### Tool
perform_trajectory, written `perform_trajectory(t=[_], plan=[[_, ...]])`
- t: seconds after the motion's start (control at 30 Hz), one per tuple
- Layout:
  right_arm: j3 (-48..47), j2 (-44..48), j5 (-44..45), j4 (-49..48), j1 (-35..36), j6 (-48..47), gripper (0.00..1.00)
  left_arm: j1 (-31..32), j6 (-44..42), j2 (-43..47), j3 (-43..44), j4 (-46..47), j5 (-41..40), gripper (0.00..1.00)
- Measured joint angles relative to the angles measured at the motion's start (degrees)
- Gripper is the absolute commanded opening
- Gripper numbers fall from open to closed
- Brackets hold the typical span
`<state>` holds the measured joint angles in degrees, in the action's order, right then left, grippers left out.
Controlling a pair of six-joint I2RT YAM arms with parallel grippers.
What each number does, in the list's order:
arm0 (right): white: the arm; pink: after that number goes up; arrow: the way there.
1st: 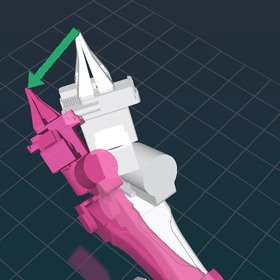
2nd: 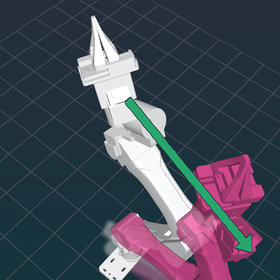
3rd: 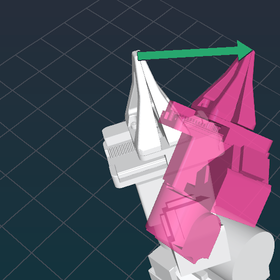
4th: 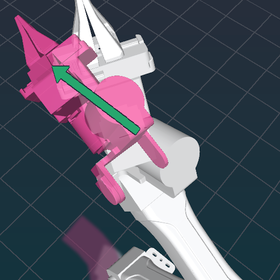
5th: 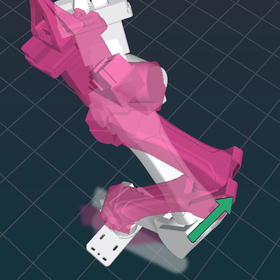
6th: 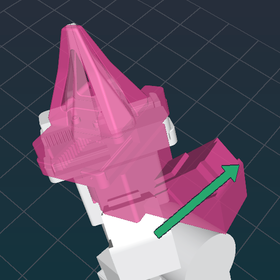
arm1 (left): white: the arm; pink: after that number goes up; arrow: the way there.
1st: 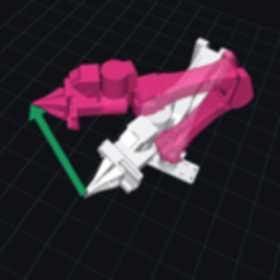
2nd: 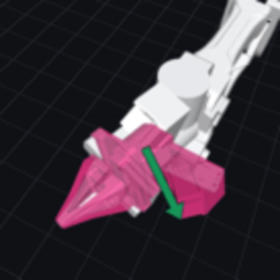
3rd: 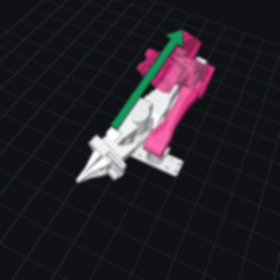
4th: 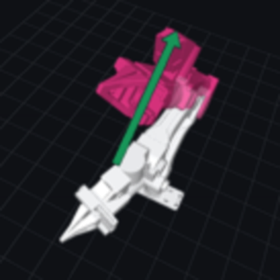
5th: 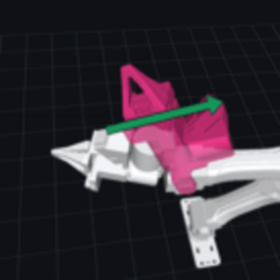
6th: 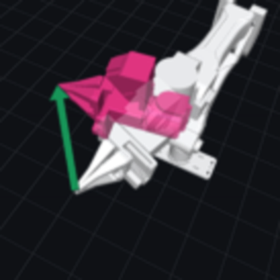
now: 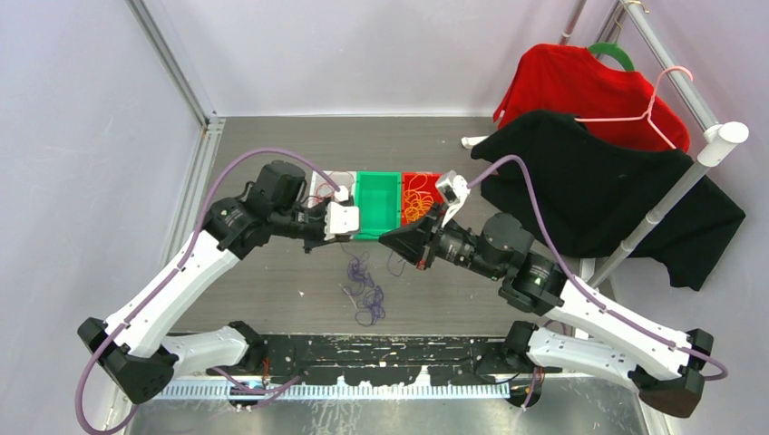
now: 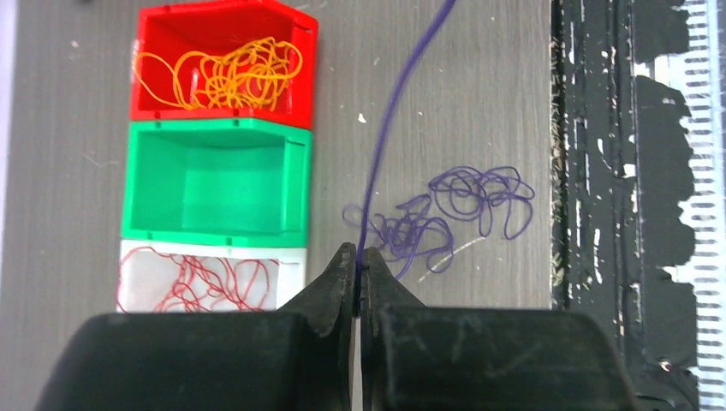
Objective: Untangle the cables
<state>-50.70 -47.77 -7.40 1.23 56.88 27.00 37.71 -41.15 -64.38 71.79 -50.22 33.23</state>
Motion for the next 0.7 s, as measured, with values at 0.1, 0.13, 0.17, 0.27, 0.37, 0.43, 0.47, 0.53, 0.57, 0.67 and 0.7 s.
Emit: perform_trajectory(t=[0.1, 0.13, 0.17, 0.27, 0.37, 0.43, 0.47, 0.53, 0.57, 0.67, 0.7], plan=[[2.32, 2.49, 3.21, 0.02, -0.02, -0.81, 0.6, 0.26, 0.0, -0.22, 1.16, 0.81, -0.87, 0.0], [3.13, 3.06, 4.26, 0.02, -0.02, -1.31, 0.67, 0.35, 0.11, -0.59, 2.32, 0.98, -1.18, 0.0], [3.8, 3.43, 5.14, 0.02, -0.02, -1.44, 0.72, 0.44, 0.13, -1.07, 3.69, 1.2, -1.38, 0.0], [6.51, 3.87, 7.76, -1.14, -0.02, -3.52, 0.79, 0.61, 0.17, -3.34, 10.16, 2.47, -2.19, 0.0], [9.64, 2.93, 9.92, -3.06, -0.02, -5.75, 0.81, 0.81, 0.2, -5.64, 16.52, 4.02, -2.84, 0.0], [11.1, 1.27, 11.06, -4.98, -0.02, -6.82, 0.81, 1.03, 0.2, -6.97, 19.93, 4.63, -3.3, 0.0], [11.69, 0.04, 11.65, -5.97, -0.02, -7.39, 0.81, 1.16, 0.22, -7.67, 21.4, 4.74, -3.48, 0.0], [12.28, -2.78, 13.27, -7.69, -0.02, -8.24, 0.8, 1.31, 0.17, -9.14, 23.98, 4.83, -3.69, 0.0], [12.33, -4.66, 14.47, -8.68, -0.02, -8.72, 0.8, 1.36, 0.17, -10.1, 25.24, 4.85, -3.74, 0.0], [12.35, -8.31, 16.98, -11.1, -0.02, -9.77, 0.78, 1.55, 0.13, -12.39, 27.02, 4.96, -4.26, 0.0], [12.35, -9.73, 18.01, -12.17, -0.02, -10.23, 0.77, 1.57, 0.09, -13.2, 27.45, 4.96, -4.42, 0.0]])
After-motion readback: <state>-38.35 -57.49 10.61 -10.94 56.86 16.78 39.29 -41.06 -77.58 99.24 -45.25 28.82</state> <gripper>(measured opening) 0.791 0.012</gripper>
